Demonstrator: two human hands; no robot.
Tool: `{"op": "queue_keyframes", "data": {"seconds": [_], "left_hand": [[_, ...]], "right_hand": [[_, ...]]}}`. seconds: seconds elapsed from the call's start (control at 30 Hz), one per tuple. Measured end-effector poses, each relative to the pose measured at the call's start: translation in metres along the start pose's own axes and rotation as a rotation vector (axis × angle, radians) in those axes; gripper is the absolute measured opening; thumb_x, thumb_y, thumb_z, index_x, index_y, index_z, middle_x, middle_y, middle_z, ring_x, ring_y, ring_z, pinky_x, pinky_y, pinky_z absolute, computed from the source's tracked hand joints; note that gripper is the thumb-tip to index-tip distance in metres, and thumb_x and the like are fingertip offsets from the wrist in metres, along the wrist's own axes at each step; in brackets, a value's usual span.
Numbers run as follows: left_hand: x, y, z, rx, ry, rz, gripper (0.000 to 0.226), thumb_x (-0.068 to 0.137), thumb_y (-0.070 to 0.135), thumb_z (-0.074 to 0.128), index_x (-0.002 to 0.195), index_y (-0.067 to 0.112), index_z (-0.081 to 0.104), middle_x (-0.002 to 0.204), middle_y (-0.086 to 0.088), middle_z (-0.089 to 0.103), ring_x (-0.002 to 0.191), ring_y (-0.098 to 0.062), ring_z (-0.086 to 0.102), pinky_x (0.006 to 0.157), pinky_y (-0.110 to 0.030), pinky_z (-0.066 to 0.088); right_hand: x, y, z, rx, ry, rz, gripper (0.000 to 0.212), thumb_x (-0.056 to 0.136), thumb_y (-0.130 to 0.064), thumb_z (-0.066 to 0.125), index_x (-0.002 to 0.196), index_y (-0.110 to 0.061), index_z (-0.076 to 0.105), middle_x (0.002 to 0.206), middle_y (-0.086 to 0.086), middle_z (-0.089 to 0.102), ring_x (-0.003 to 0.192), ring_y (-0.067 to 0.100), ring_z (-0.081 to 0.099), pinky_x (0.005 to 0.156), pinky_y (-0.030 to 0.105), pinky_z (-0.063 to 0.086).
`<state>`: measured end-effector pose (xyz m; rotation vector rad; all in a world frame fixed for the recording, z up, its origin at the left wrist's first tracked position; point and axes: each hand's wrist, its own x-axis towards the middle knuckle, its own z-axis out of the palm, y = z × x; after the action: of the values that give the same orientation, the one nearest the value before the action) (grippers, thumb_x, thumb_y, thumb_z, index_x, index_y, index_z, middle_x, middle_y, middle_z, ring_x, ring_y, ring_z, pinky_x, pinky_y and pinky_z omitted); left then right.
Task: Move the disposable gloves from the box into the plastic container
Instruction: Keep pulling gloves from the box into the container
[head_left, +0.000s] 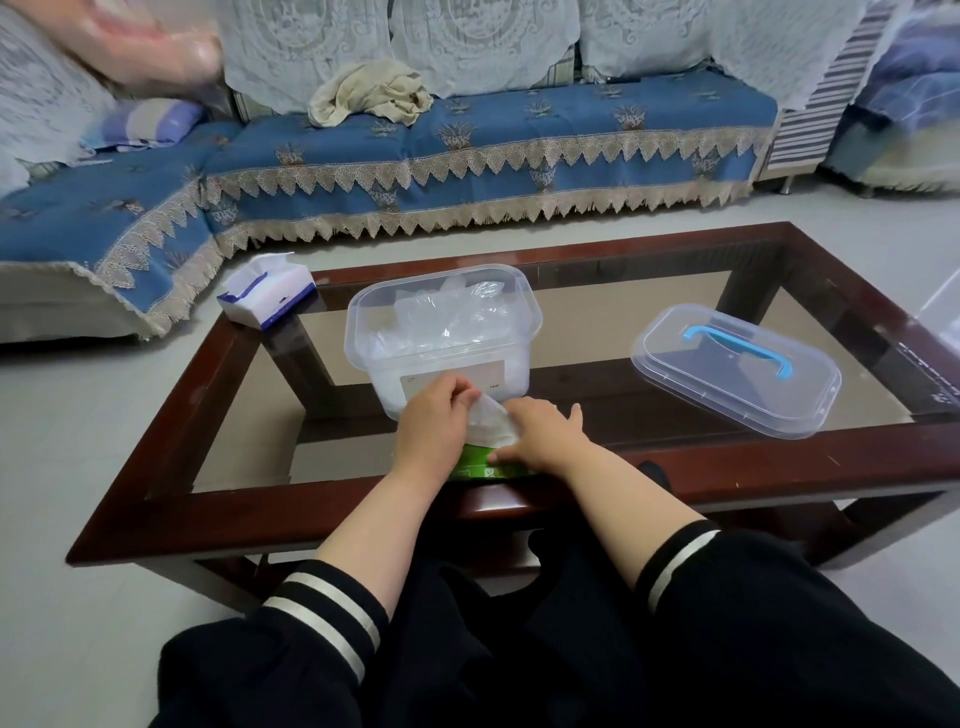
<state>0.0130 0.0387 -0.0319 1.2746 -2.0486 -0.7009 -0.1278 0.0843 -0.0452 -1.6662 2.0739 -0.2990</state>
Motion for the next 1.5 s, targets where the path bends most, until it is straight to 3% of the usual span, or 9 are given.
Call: {"op": "queue_keyframes", "data": {"seconds": [0.23,0.47,0.6,0.77,1.0,1.13,1.27,1.37,1.5], "left_hand": [[0.007,0.005,-0.012,0.012,-0.061,-0.056,0.018,0.088,0.034,0.067,0.078,0.019,0.069,0.075,0.004,0.065,0.076,-0.018,0.059,0.069,-0.032,0.045],[0.066,0.095,-0.101,-0.147,0.347,0.214,0.014,0.092,0.031,0.06,0.103,0.023,0.066,0.081,0.019,0.06,0.072,-0.006,0.064,0.069,-0.025,0.056],[0.103,0.094,-0.122,-0.07,0.545,0.349,0.016,0.09,0.029,0.066,0.104,0.022,0.069,0.086,0.009,0.067,0.076,-0.007,0.062,0.07,-0.018,0.051],[0.12,0.041,-0.076,0.207,0.024,0.054,0.019,0.089,0.032,0.066,0.104,0.022,0.071,0.084,0.004,0.068,0.068,-0.011,0.054,0.062,-0.027,0.045],[0.133,0.007,-0.049,0.659,-0.435,-0.067,0.053,0.089,0.041,0.064,0.136,0.024,0.05,0.14,-0.003,0.052,0.124,-0.022,0.05,0.097,-0.033,0.04],[0.135,0.007,-0.05,0.745,-0.573,-0.077,0.045,0.1,0.045,0.04,0.133,0.017,0.054,0.139,-0.007,0.052,0.125,-0.025,0.049,0.101,-0.035,0.036],[0.126,0.018,-0.06,0.896,-0.428,0.034,0.039,0.103,0.036,0.018,0.106,0.022,0.054,0.135,-0.012,0.049,0.124,-0.034,0.039,0.103,-0.05,0.034],[0.112,0.021,-0.064,0.847,-0.247,0.065,0.042,0.102,0.037,0.02,0.13,0.025,0.049,0.144,-0.006,0.04,0.128,-0.029,0.032,0.102,-0.051,0.028],[0.081,0.021,-0.06,0.581,0.165,0.52,0.028,0.098,0.032,0.044,0.112,0.016,0.062,0.11,-0.003,0.06,0.102,-0.023,0.052,0.084,-0.033,0.038]], "right_hand": [[0.0,0.002,0.001,0.025,0.007,-0.002,0.053,0.079,-0.044,0.071,0.125,-0.027,0.052,0.129,-0.005,0.053,0.128,0.023,0.041,0.111,0.065,0.006],[0.004,0.006,0.004,0.076,0.009,-0.01,0.064,0.078,-0.044,0.073,0.135,-0.031,0.046,0.14,-0.009,0.044,0.136,0.018,0.032,0.112,0.064,0.002],[0.005,0.008,0.004,0.065,0.01,-0.02,0.066,0.079,-0.045,0.072,0.137,-0.03,0.045,0.142,-0.008,0.043,0.136,0.017,0.031,0.112,0.064,0.001],[0.006,0.009,0.007,0.053,0.011,-0.03,0.067,0.079,-0.046,0.071,0.137,-0.031,0.042,0.142,-0.007,0.041,0.136,0.016,0.03,0.112,0.063,0.002],[0.008,0.012,0.008,0.057,0.012,-0.041,0.067,0.079,-0.047,0.071,0.137,-0.031,0.042,0.141,-0.008,0.041,0.135,0.015,0.029,0.112,0.062,0.002],[0.009,0.013,0.008,0.063,0.01,-0.048,0.067,0.079,-0.047,0.071,0.137,-0.031,0.042,0.141,-0.008,0.041,0.136,0.015,0.028,0.112,0.062,0.001],[0.008,0.013,0.006,0.079,0.004,-0.048,0.067,0.079,-0.05,0.069,0.138,-0.032,0.042,0.142,-0.008,0.041,0.136,0.016,0.028,0.112,0.062,0.0],[0.007,0.012,0.006,0.095,0.009,-0.041,0.068,0.078,-0.055,0.067,0.138,-0.032,0.043,0.141,-0.008,0.042,0.136,0.017,0.029,0.112,0.062,0.001],[0.007,0.011,0.009,0.111,0.041,-0.019,0.071,0.076,-0.053,0.071,0.136,-0.029,0.043,0.136,-0.006,0.047,0.133,0.017,0.035,0.113,0.061,0.001]]}}
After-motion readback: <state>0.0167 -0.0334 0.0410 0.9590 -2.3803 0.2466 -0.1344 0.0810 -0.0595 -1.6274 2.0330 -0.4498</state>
